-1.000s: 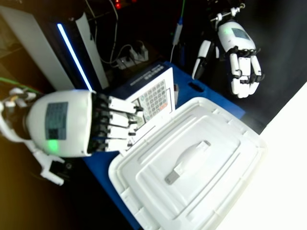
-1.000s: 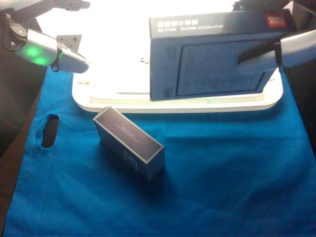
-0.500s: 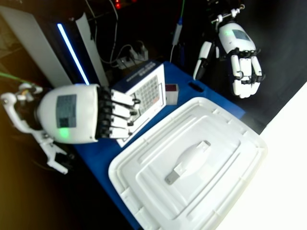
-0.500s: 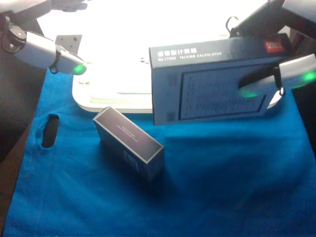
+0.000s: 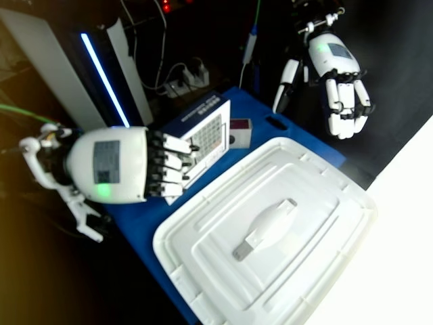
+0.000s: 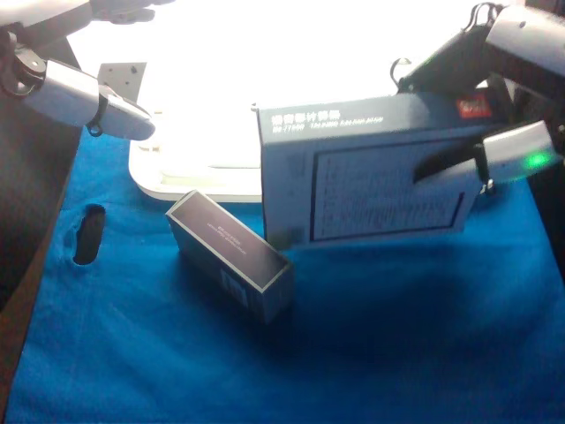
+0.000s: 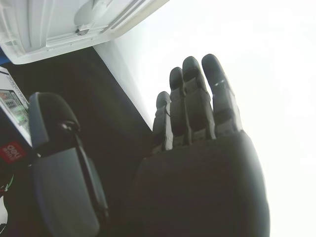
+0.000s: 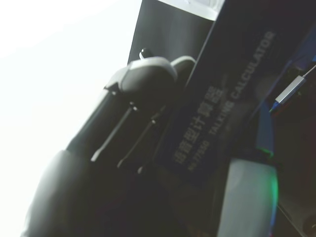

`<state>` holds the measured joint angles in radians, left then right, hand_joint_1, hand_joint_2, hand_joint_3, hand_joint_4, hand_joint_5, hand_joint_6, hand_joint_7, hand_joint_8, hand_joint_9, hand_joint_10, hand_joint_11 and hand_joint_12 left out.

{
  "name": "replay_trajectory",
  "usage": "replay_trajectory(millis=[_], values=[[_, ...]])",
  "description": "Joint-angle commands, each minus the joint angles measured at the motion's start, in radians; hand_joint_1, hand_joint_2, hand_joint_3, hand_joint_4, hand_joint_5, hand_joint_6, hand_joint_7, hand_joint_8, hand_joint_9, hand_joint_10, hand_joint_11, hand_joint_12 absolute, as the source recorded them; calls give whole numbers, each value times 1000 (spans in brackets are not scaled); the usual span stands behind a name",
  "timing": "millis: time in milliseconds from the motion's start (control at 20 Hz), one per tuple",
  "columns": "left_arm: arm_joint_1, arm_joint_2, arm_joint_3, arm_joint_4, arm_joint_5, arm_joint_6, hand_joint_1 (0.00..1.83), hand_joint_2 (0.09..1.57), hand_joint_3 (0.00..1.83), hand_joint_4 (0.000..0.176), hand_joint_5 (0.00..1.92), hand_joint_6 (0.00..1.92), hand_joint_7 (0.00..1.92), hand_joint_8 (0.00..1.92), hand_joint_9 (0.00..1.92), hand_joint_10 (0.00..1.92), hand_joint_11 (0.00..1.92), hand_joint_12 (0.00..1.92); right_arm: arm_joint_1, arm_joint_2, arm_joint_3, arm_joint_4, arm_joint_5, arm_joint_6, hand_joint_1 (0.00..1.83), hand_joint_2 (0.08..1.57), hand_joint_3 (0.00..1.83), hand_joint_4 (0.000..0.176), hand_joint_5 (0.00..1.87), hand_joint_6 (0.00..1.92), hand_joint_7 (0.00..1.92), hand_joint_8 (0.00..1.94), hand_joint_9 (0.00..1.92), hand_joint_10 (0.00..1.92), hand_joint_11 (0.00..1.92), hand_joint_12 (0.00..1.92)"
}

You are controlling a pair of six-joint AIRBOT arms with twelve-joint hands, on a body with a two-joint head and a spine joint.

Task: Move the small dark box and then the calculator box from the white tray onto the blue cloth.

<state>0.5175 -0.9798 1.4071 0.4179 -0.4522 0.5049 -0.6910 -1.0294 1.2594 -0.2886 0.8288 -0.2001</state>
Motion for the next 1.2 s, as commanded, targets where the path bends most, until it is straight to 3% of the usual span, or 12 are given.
replay_trajectory(millis=[0,50,150,250,300,350,550,600,750,850,950,1150], values=[[-5,6,-2,-31,-100,0,776,853,4,127,116,0,334,0,360,0,12,808,9,-3,4,41,116,7,1144,1023,0,0,960,280,1437,129,1397,653,1200,1294],[-5,6,-2,-32,-100,0,776,855,4,132,112,0,332,0,358,0,12,809,8,-4,7,42,116,7,1100,989,0,0,906,72,1426,54,1409,528,1193,1262],[-3,5,-2,-33,-101,0,783,849,1,136,111,0,335,1,355,1,0,808,8,-5,8,42,116,7,919,932,0,0,765,2,1135,1,1049,172,547,1372],[-1,4,-2,-34,-102,0,777,850,0,134,113,1,340,1,364,2,0,841,8,-5,10,44,116,7,785,857,0,0,800,10,775,0,510,23,21,841],[0,4,-2,-36,-103,0,772,864,3,127,112,0,346,2,370,3,0,865,8,-5,11,46,116,7,729,828,0,0,657,1,683,0,413,7,3,702],[1,4,-2,-37,-104,0,785,883,5,122,105,1,335,0,353,0,0,884,9,-4,11,47,116,8,688,794,0,0,512,3,814,8,483,16,0,1046],[1,4,-1,-37,-104,3,790,862,0,134,127,8,342,3,353,0,0,886,9,-3,13,50,126,8,615,757,0,0,453,2,782,2,551,20,17,1288],[1,4,-1,-37,-105,3,780,860,0,129,125,6,346,4,360,3,0,889,9,-2,18,53,164,8,581,738,0,0,411,3,676,0,409,12,3,1094],[1,4,3,-38,-104,4,772,857,0,113,112,0,358,3,366,2,0,948,19,1,33,65,179,8,616,772,0,0,332,0,547,0,578,28,175,1396],[0,4,4,-38,-102,5,756,853,0,110,112,0,365,5,383,8,8,953,41,16,41,65,179,8,585,743,0,50,284,0,493,0,585,11,209,1532],[-13,4,7,-33,-90,6,743,842,0,120,105,0,363,2,390,7,0,934,70,30,53,69,179,8,616,783,6,86,159,0,271,0,338,0,20,1402],[-44,-8,21,-25,-84,7,795,876,0,146,103,0,342,1,359,1,28,849,116,38,78,85,178,8,444,798,0,81,81,1,106,0,148,1,0,1026]])
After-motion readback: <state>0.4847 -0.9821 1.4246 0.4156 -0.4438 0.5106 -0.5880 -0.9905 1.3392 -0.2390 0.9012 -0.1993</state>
